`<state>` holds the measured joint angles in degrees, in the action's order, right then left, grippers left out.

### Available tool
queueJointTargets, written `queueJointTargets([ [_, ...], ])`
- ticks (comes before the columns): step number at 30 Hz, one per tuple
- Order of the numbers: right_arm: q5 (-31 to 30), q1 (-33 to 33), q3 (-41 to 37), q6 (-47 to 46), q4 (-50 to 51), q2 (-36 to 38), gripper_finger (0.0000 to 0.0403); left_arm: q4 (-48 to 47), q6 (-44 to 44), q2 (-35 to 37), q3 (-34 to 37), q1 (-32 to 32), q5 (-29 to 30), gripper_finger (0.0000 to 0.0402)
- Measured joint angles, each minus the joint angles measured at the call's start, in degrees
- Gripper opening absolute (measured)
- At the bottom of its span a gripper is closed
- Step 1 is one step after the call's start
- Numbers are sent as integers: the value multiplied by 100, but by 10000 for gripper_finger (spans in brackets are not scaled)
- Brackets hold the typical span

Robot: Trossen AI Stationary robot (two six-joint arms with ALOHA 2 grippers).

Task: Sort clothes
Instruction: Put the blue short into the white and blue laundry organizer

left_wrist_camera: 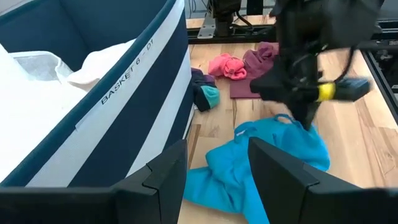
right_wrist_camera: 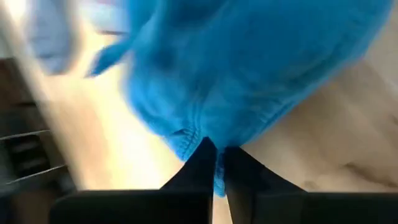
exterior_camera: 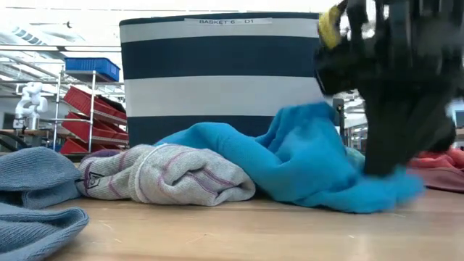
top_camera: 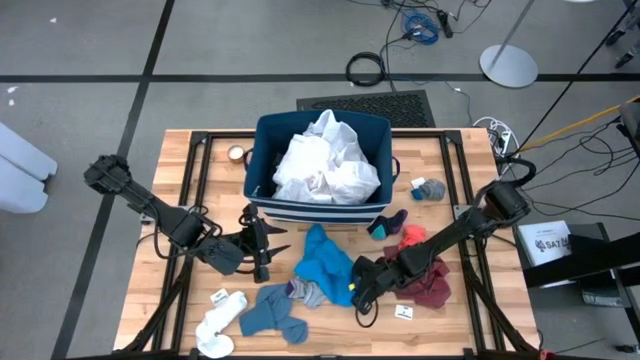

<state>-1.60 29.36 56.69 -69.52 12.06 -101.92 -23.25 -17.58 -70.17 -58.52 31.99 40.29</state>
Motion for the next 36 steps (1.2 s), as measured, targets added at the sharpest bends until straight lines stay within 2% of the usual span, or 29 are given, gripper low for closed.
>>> queueJointTargets([
  [3, -140, -9, 603, 373, 516, 184, 4, 7, 0, 0, 0, 1, -2, 180],
  [7, -770, -11, 1521, 928, 1230, 236, 4, 191, 70, 0, 0, 0, -321, 180],
  [12, -1963, -41, 2452, 1828, 1210, 272, 2, 1167, 685, -2, 0, 44, -1152, 180],
  [16, -2665, -154, 2732, 2627, 619, 272, 1, 1747, 1094, -23, -2, 191, -1387, 180],
  [21, -2696, -363, 2787, 3356, 58, 272, 1, 1741, 1328, -93, -2, 292, -1230, 180],
  [27, -2580, -487, 2787, 3563, -53, 266, 0, 1563, 1699, -317, -2, 291, -333, 180],
  [36, -2667, -481, 2787, 3678, -40, 266, 0, 1570, 1809, -542, -2, 290, -205, 180],
])
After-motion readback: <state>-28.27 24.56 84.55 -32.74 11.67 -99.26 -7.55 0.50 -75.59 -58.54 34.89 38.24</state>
